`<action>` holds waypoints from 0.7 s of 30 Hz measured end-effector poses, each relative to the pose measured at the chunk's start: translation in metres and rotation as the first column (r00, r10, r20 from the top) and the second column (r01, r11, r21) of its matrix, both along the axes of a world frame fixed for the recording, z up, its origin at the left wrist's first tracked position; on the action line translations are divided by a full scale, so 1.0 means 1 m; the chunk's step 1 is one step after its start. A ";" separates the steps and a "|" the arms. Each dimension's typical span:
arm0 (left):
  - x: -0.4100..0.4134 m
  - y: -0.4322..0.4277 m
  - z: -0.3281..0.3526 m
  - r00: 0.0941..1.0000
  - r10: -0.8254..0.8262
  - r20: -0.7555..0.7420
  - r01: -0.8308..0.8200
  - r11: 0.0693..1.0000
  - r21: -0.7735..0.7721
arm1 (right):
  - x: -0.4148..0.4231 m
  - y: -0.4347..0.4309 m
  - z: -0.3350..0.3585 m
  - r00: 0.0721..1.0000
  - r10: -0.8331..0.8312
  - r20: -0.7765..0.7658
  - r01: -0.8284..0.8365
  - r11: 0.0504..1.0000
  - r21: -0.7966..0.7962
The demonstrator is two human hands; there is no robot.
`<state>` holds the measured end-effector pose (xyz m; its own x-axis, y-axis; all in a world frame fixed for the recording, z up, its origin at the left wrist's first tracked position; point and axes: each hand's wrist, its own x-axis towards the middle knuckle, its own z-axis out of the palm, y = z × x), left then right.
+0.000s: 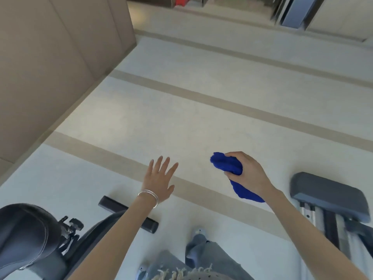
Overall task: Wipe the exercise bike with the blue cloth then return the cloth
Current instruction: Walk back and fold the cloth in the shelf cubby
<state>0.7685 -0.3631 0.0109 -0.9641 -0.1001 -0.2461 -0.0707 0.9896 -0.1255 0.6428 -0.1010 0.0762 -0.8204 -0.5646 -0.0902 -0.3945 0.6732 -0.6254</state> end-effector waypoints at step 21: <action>-0.255 0.058 -0.015 0.963 -0.266 -0.041 0.266 0.964 -0.005 | -0.162 0.082 -0.017 0.972 -0.210 0.110 0.204 0.977 0.059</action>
